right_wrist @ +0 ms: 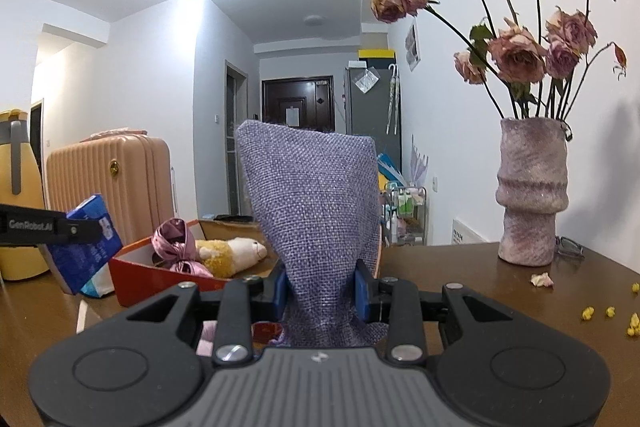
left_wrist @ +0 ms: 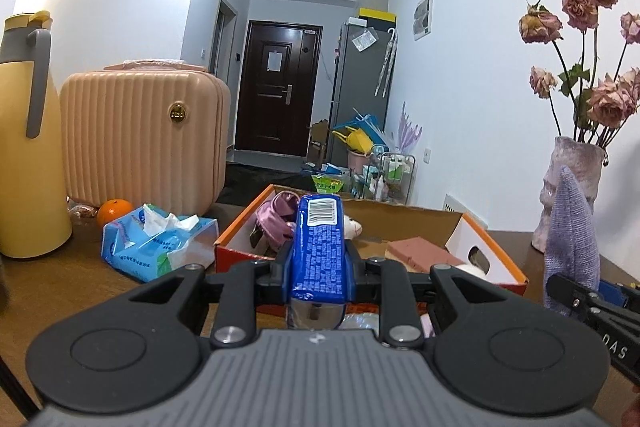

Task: Organize soft objects

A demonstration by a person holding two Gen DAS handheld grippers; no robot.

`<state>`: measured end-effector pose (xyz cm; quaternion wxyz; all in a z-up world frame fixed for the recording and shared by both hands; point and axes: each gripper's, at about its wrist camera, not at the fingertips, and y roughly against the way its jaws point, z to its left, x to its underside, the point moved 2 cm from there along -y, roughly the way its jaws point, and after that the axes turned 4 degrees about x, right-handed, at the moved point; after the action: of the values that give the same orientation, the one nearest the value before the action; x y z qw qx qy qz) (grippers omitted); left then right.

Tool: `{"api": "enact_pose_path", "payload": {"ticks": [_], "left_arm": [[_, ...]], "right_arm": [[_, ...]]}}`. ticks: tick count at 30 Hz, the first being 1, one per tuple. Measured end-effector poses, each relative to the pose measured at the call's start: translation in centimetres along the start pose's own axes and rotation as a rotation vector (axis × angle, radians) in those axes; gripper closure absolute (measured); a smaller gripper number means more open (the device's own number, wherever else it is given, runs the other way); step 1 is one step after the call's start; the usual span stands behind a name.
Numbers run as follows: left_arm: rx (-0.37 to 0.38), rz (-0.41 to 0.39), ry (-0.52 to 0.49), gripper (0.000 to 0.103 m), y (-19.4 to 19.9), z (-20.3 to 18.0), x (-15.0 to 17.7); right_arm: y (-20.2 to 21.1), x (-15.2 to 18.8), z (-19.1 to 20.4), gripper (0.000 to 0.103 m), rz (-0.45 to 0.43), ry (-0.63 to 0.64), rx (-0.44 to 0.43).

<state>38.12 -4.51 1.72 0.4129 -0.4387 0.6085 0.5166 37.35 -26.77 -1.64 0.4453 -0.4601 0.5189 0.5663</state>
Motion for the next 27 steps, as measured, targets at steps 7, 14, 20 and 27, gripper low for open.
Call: {"api": "enact_pose_path", "payload": {"ticks": [7, 14, 20, 27], "left_arm": [[0.008, -0.021, 0.026, 0.079, -0.8, -0.6, -0.9], [0.018, -0.036, 0.034, 0.079, -1.8, -1.6, -1.5], [0.026, -0.053, 0.035, 0.079, -2.9, -2.5, -2.1], [0.025, -0.064, 0.045, 0.079, -4.5, -2.8, -2.7]], "right_arm": [[-1.1, -0.6, 0.0, 0.071, -0.004, -0.01, -0.006], [-2.5, -1.3, 0.2, 0.071, -0.011, -0.018, -0.01], [-4.1, -1.8, 0.4, 0.071, -0.015, -0.028, -0.014], [-6.1, -2.4, 0.9, 0.071, -0.018, -0.036, -0.021]]}}
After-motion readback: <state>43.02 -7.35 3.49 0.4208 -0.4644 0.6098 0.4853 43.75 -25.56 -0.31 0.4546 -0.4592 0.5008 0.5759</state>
